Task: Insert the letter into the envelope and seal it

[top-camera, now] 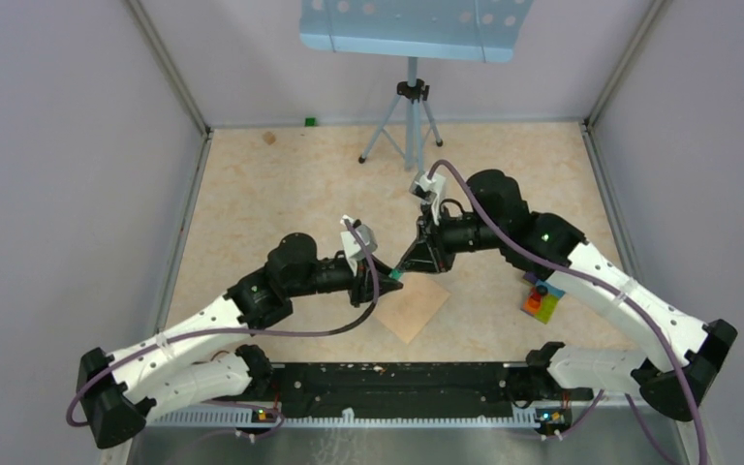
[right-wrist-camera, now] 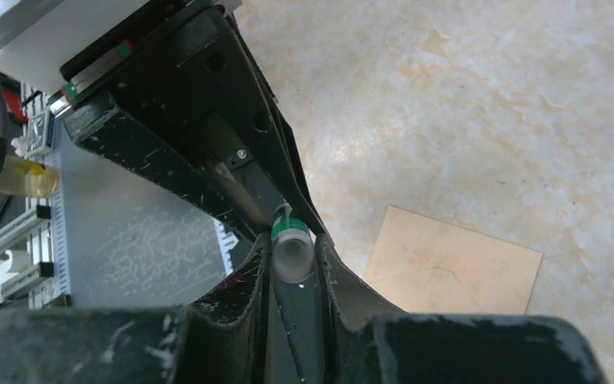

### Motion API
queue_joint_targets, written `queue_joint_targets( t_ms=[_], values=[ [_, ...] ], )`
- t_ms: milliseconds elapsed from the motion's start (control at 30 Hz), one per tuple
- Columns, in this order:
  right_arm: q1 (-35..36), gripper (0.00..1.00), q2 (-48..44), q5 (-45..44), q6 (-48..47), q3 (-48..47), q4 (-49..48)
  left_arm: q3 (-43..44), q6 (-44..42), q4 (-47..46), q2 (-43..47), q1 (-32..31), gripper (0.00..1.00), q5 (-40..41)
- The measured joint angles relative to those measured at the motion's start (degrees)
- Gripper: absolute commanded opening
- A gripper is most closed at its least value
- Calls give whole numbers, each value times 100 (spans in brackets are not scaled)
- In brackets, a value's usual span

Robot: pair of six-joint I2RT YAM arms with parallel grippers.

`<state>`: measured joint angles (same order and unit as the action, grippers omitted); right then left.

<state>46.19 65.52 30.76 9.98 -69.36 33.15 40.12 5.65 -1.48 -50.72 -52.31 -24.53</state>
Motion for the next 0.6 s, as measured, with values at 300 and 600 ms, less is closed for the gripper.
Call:
queue_joint_targets(
  t_ms=[300,600],
  values=[
    [11,58,-17,-297,278,-111,166,0,181,-310,-7,-22,0,-264],
    [0,42,129,-1449,1690,-391,302,0,-721,-411,-243,-240,0,846]
  ],
)
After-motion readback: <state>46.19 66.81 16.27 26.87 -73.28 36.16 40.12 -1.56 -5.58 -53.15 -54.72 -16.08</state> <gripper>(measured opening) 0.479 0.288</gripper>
